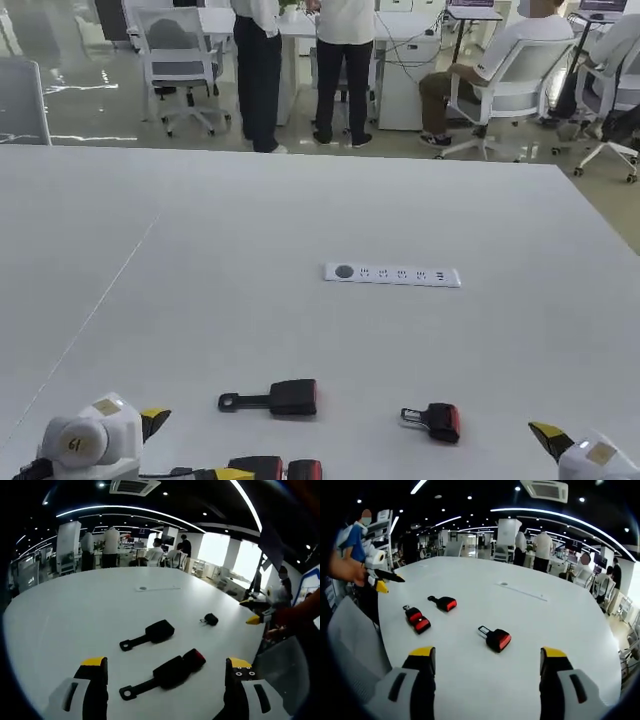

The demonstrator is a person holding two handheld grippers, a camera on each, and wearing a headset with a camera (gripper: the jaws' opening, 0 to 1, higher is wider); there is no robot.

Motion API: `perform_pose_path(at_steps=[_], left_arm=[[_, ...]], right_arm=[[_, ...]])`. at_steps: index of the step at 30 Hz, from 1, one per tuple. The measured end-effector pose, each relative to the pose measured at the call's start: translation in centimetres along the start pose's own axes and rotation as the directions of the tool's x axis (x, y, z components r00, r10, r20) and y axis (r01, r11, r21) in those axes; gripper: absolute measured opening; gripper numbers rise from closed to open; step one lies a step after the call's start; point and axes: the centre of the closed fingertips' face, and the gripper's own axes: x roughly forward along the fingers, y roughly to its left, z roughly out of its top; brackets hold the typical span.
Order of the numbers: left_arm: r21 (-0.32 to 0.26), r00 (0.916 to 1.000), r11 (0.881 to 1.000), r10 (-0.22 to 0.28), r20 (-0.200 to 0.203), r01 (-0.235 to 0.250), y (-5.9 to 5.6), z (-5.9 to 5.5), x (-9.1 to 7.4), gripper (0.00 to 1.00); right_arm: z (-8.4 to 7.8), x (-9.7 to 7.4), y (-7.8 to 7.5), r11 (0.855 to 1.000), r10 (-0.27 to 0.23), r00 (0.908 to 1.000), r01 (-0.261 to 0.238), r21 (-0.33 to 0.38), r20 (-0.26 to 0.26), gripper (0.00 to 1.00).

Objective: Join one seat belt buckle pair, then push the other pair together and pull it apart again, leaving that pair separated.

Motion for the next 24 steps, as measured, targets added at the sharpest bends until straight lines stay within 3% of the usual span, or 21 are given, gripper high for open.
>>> perform_pose_path(at_steps=[3, 9, 12, 24], left_arm=[[-0.037, 0.9993, 0.999, 0.022, 0.031, -0.020, -0.2, 0.0, -0.8, 1.00], [-0.021, 0.9994, 1.000, 0.023, 0.026, -0.022, -1.0, -0.2, -1.5, 1.00], [-0.036, 0.9985, 0.999, 0.031, 0.044, -0.029, -1.1, 0.2, -1.8, 1.00], [-0.023, 0.9994, 0.999, 0.022, 0.026, -0.022, -1.1, -0.6, -1.5, 1.00]], right_arm=[[0.1, -0.7, 0.1, 1.000, -0.010, 0.9999, 0.010, 0.004, 0.012, 0.88], [-0.6, -1.4, 0.5, 1.000, -0.013, 0.9999, 0.013, 0.003, 0.011, 0.88], [-0.9, -1.9, 0.6, 1.000, -0.017, 0.9998, 0.017, 0.010, 0.010, 0.88], [-1.7, -2.5, 0.9, 0.999, -0.028, 0.9996, 0.028, 0.036, 0.006, 0.88]])
